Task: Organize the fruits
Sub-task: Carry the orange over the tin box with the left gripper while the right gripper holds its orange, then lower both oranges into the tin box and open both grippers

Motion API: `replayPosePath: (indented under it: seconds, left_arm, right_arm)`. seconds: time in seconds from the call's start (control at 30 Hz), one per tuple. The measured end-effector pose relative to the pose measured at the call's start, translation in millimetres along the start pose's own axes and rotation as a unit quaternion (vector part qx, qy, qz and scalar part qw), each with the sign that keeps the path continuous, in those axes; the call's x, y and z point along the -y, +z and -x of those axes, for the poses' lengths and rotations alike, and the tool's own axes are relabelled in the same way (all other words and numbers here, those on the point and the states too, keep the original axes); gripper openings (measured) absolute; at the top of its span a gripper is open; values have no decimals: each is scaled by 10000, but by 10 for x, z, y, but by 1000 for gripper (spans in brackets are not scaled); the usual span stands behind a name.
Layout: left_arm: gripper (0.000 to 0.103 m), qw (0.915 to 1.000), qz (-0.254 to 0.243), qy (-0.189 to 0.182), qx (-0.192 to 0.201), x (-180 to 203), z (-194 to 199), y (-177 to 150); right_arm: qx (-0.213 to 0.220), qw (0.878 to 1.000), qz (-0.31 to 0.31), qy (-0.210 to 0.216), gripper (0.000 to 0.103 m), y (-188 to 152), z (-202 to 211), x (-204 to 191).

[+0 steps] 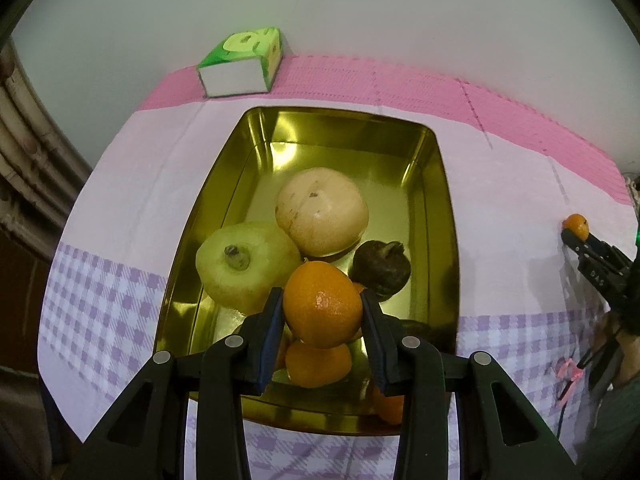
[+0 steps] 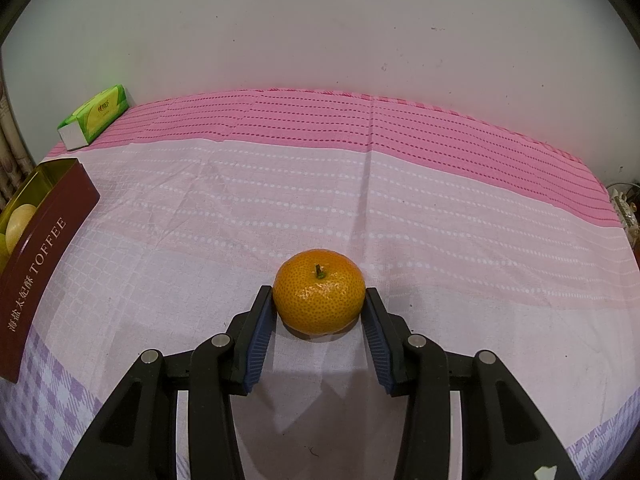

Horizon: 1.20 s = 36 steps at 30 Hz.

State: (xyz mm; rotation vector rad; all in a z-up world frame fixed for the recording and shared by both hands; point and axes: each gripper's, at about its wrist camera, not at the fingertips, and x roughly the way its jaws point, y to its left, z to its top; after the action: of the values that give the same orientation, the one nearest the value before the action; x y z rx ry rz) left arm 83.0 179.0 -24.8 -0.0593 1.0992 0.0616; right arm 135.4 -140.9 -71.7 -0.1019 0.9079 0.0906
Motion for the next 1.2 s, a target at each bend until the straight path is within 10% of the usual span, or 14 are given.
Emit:
replayPosePath:
  seconds: [0.77, 1.2]
  left_arm:
    - [40, 9999, -56, -64, -90, -57, -58, -72]
    - [65, 9989, -73, -8, 462, -229, 303, -86]
  right_arm:
    - [11, 10000, 10, -44, 40, 14, -9, -11]
    - [73, 9999, 134, -19, 39, 80, 157, -256]
